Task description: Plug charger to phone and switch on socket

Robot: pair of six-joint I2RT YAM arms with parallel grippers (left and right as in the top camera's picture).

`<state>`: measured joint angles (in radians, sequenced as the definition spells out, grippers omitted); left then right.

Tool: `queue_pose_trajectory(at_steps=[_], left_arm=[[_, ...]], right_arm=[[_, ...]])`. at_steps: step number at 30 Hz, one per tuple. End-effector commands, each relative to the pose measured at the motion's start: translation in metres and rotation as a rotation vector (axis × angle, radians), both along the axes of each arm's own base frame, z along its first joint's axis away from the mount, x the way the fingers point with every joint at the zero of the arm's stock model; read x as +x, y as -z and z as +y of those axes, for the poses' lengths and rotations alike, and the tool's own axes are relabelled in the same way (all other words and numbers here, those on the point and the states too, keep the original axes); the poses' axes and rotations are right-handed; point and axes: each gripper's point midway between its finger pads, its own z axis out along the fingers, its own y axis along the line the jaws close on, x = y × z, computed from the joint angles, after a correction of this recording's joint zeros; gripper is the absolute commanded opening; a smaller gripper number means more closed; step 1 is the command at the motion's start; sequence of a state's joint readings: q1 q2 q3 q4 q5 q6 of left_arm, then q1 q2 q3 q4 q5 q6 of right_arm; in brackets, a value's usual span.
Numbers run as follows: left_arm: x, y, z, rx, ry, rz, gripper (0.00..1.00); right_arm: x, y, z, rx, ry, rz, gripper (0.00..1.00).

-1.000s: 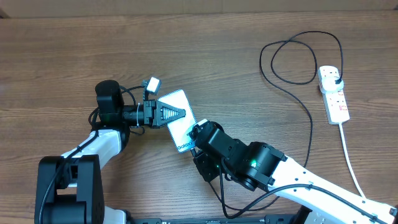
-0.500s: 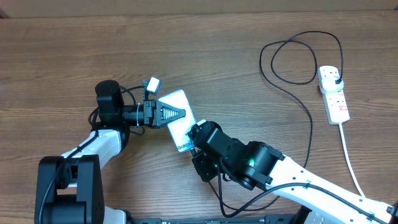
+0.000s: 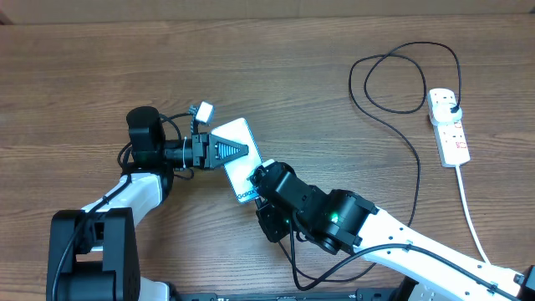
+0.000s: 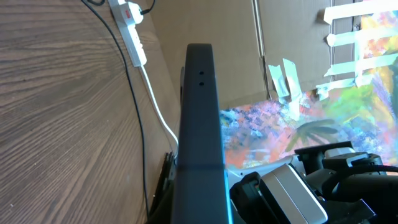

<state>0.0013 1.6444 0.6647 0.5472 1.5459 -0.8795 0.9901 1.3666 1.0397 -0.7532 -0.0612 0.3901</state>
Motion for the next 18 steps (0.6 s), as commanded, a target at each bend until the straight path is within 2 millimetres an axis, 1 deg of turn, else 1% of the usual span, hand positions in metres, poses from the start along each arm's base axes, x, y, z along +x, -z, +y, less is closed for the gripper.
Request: queue_pose_trajectory(at_steps=[1, 3, 7, 10, 11, 12, 13, 14, 15, 16, 17, 18], left_arm=[[-0.015, -0.006, -0.017, -0.016, 0.093, -0.048, 0.04], [-0.018, -0.006, -0.022, -0.017, 0.109, -0.052, 0.04], [-0.019, -0.006, -0.023, -0.017, 0.115, -0.06, 0.04], [-0.019, -0.006, -0.024, -0.017, 0.114, -0.058, 0.04], [-0.019, -0.006, -0.024, -0.016, 0.113, -0.052, 0.04], [-0.017, -0.005, -0.024, -0.012, 0.106, -0.034, 0.04], [-0.013, -0.004, -0.024, 0.0, 0.082, -0.002, 0.04], [-0.009, -0.002, -0.026, 0.013, 0.058, 0.021, 0.04], [-0.004, -0.001, -0.031, 0.029, 0.027, 0.05, 0.04], [0.001, -0.004, -0.039, 0.039, 0.0, 0.062, 0.04], [0.006, -0.018, -0.059, 0.027, -0.022, 0.017, 0.04], [0.007, -0.032, -0.071, 0.004, -0.038, -0.035, 0.04]], right_arm=[[0.021, -0.041, 0.023, 0.086, -0.032, -0.132, 0.04], [0.025, -0.049, 0.024, 0.089, -0.039, -0.158, 0.04], [0.023, -0.053, 0.017, 0.057, -0.034, -0.157, 0.04], [0.017, -0.071, 0.005, 0.035, -0.031, -0.15, 0.18], [0.016, -0.077, 0.0, 0.026, -0.026, -0.153, 0.21], [0.015, -0.083, -0.003, 0.024, -0.021, -0.159, 0.28], [0.012, -0.098, -0.013, 0.022, -0.014, -0.17, 0.4], [0.008, -0.111, -0.019, 0.035, -0.011, -0.181, 0.46], [0.003, -0.134, -0.032, 0.059, 0.001, -0.202, 0.55], [0.001, -0.147, -0.046, 0.072, 0.025, -0.222, 0.62], [0.001, -0.165, -0.075, 0.083, 0.087, -0.264, 0.77], [0.0, -0.175, -0.098, 0.09, 0.143, -0.293, 0.81]])
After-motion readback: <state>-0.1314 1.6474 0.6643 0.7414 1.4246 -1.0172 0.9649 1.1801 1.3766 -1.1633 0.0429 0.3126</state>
